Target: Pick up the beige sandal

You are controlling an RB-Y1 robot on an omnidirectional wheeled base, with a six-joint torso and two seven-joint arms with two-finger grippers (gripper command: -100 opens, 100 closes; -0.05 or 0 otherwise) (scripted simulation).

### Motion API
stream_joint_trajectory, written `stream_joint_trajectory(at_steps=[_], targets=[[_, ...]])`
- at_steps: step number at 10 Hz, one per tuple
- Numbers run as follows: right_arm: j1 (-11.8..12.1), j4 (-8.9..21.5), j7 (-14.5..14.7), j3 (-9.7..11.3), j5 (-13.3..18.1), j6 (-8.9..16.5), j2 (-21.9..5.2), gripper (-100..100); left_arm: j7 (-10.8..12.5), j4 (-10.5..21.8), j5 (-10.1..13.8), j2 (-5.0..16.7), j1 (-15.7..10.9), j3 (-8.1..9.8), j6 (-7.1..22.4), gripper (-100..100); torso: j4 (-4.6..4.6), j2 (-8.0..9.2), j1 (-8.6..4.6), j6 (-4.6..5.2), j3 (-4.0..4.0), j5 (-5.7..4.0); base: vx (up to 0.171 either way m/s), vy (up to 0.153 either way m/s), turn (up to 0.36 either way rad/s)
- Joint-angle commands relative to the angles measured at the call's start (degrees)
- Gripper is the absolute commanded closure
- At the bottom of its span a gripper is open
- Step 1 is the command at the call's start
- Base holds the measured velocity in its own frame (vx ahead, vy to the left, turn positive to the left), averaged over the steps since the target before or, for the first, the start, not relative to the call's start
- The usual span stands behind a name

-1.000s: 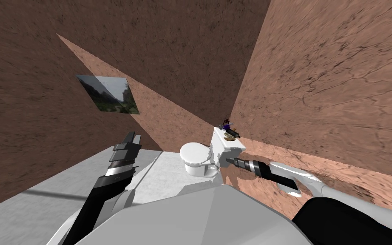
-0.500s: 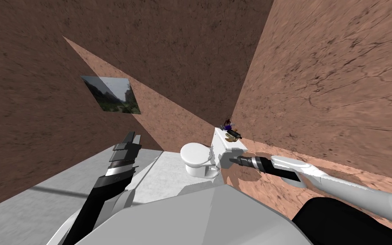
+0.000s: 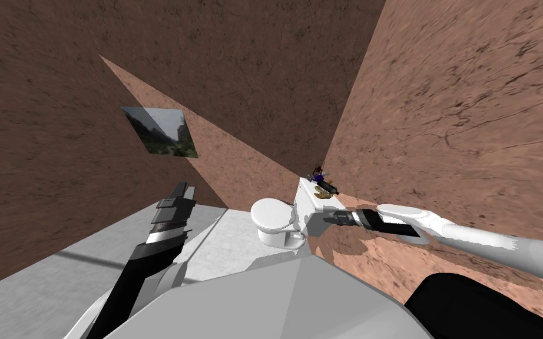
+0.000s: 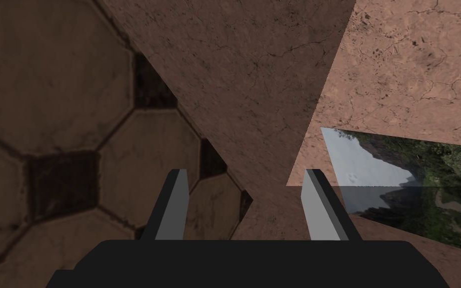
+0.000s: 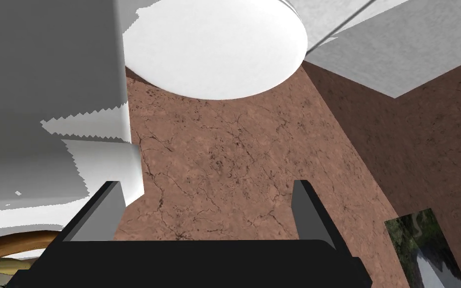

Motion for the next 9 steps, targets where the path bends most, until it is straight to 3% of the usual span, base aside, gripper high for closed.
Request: stream_joint_trajectory(at_steps=[1,5,7,8,9], targets=[[-1.2,2.0,0.8,0.9,1.6,-0.9,-2.9,-100,0.0,0.0,0.0,0.0,0.0,0.00,0.0,0,0.00,0.00,0.00,0.00,0.00,0.00,0.044,-0.034,0.064],[-1.3,4.7,2.4,1.0,3.6,-2.5,-8.8,-100,0.0,0.0,0.0,0.0,0.0,0.00,0.0,0,-0.01,-0.03,-0.01,0.00,-0.02,-0.01,0.039,-0.032,0.057],[-1.3,4.7,2.4,1.0,3.6,-2.5,-9.7,-100,0.0,0.0,0.0,0.0,0.0,0.00,0.0,0,-0.01,-0.02,-0.05,0.01,-0.01,-0.03,0.030,-0.029,0.020],[-1.4,5.8,3.3,1.2,4.6,-3.3,-12.1,-100,0.0,0.0,0.0,0.0,0.0,0.00,0.0,0,0.00,0.03,0.01,0.02,0.02,-0.02,0.043,-0.034,0.068],[-1.4,5.8,3.3,1.2,4.6,-3.3,-12.2,-100,0.0,0.0,0.0,0.0,0.0,0.00,0.0,0,0.00,-0.02,-0.02,-0.01,-0.01,-0.01,0.044,-0.039,0.052]])
